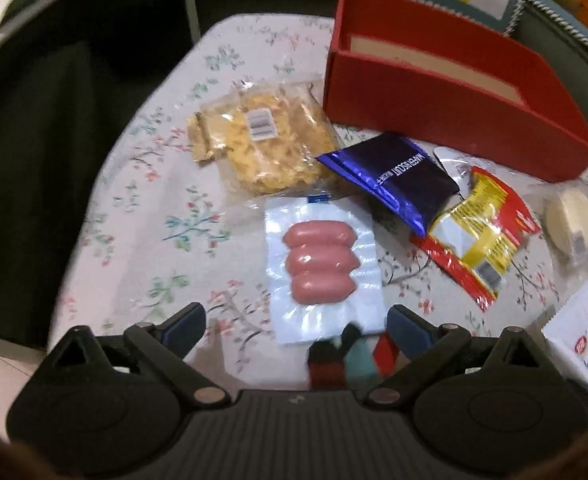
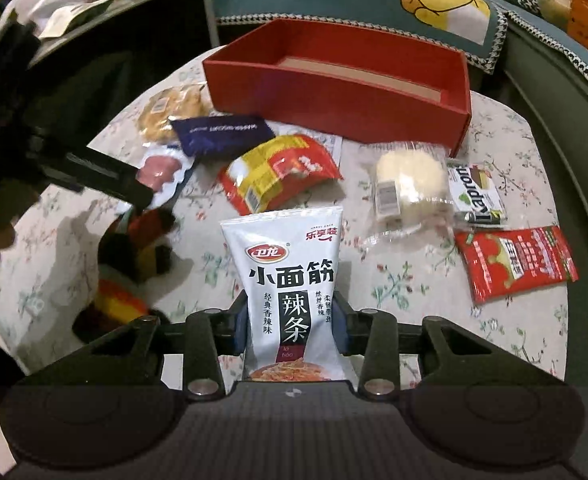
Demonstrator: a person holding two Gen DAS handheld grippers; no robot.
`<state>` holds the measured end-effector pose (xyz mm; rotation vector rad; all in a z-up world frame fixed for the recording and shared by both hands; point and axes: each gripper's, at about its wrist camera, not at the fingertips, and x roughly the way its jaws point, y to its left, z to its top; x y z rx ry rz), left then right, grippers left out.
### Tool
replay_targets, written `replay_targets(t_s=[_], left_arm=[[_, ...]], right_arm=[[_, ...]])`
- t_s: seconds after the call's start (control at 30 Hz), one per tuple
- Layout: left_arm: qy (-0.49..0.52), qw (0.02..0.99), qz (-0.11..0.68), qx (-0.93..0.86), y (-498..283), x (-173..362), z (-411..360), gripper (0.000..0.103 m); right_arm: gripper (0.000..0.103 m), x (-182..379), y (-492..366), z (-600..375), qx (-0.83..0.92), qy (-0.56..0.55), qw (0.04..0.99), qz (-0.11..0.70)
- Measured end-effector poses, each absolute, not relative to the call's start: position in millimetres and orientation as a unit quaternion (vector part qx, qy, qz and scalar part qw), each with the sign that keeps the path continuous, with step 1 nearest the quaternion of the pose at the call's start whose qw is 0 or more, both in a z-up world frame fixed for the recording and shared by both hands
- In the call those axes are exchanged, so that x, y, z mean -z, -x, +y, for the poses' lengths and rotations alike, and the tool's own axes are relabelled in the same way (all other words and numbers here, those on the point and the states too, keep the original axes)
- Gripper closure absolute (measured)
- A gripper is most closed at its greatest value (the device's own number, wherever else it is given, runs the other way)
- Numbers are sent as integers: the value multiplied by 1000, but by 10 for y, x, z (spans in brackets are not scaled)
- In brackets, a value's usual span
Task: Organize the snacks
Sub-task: 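Grasp the white spicy strip bag with the right gripper while the left grasps the sausage pack, then carry both packs into the red box and lower them onto its floor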
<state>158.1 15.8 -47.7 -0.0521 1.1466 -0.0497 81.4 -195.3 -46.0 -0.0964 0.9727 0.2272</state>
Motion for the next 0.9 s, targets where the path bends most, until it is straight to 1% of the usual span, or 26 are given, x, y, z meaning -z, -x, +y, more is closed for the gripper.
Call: replay_targets(t_s=[0.1,0.23,0.3,0.37,0.4,0.47,0.5,0.73,0.9], left_arm=[[16,842,539,4,-1748,554,110,6],[17,844,537,1,-1888,657,54,2],[1,850,527,3,-1926,666,-30,2],[15,847,532,-4,-1956,673,-15,2],[20,845,534,-5,-1954,663,-3,6],[24,844,535,-1,-1919,625,19,17],[24,845,535,0,-1879,580,32,33],[34,832,554,-6,-1448,507,127,33],[55,845,531,6,-1128,177,83,33]], right_arm=[[56,447,-863,-1918,-111,42,878,463],[56,406,-909,-1941,-111,30,880,460],[56,414,-953,-1938,-110,29,879,464],[56,415,-987,-1940,-111,26,878,466],[56,406,-994,-1941,-112,25,878,465],[56,372,-991,-1945,-114,20,880,461],[56,355,-979,-1945,-115,18,881,458],[56,201,-707,-1943,-105,3,894,435],[56,52,-428,-2010,-93,-30,906,411]])
